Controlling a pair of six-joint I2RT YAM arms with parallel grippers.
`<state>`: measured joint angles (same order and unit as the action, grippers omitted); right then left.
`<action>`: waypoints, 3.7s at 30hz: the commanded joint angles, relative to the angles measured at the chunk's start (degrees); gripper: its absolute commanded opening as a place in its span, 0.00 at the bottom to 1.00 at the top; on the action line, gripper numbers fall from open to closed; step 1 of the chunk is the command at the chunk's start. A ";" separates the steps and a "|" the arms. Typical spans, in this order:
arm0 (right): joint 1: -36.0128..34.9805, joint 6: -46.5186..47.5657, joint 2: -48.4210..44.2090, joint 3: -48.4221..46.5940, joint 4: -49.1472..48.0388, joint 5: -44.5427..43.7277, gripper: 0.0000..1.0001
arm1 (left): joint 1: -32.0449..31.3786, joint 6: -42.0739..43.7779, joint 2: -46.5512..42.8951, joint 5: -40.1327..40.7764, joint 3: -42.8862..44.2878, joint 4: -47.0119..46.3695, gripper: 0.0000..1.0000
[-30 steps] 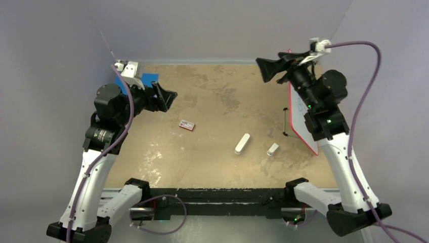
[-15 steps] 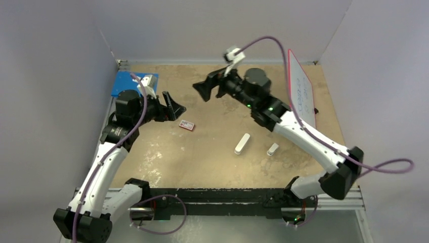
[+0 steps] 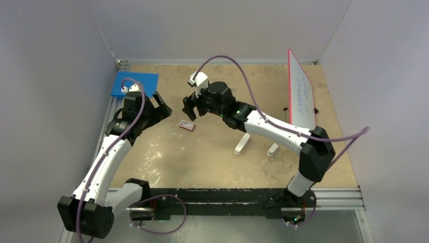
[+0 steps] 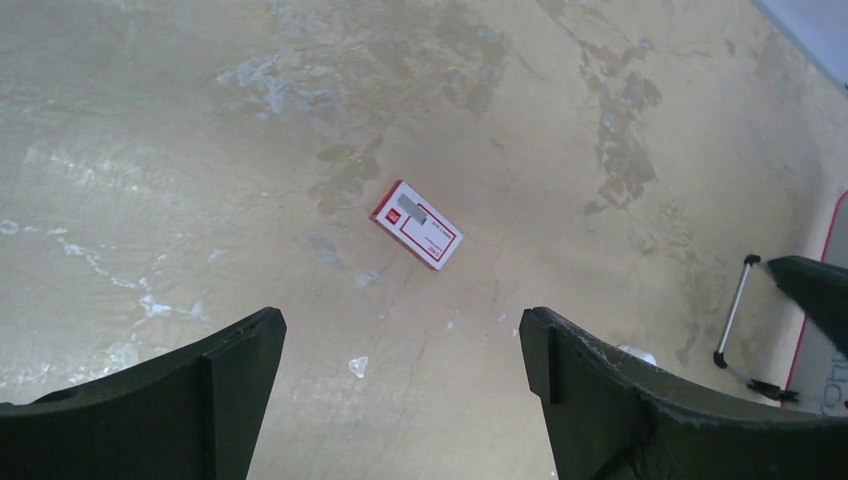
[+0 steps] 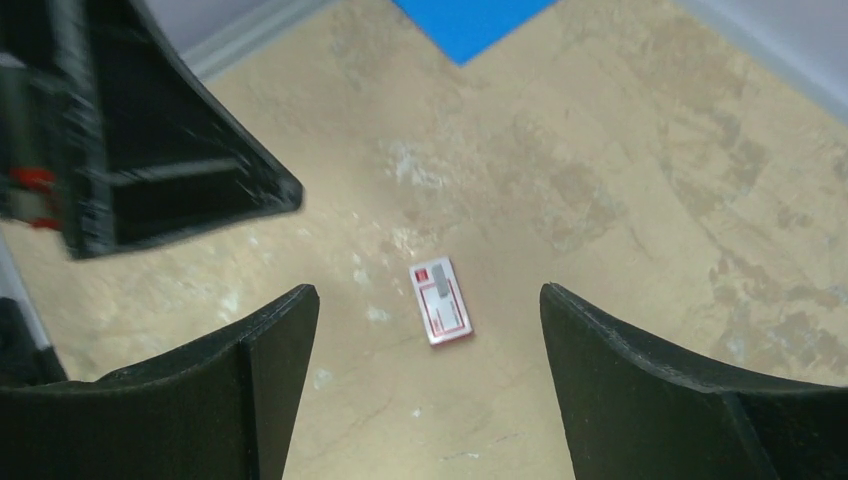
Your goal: Load the staples into the stapler
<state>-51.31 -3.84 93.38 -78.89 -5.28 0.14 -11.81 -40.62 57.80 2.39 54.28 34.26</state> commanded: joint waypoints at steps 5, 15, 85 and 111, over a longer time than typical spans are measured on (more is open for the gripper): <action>-0.96 6.73 9.01 -3.44 5.03 0.06 0.85 | 6.02 -5.05 -0.45 -1.39 -1.67 0.51 0.88; -1.57 12.73 21.18 -9.76 8.17 0.02 0.83 | 9.50 -7.67 1.05 -11.04 -7.00 -4.28 0.79; -2.73 27.71 16.81 11.65 8.67 8.67 0.51 | 10.28 -10.77 23.77 -46.93 -23.68 -38.53 0.65; -2.63 36.61 18.77 11.62 8.47 18.85 0.42 | 5.18 -11.50 37.51 -56.35 -31.61 -66.70 0.38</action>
<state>-53.63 31.99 110.00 -66.96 1.83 17.61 -6.17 -53.39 95.39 -52.01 22.96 -28.10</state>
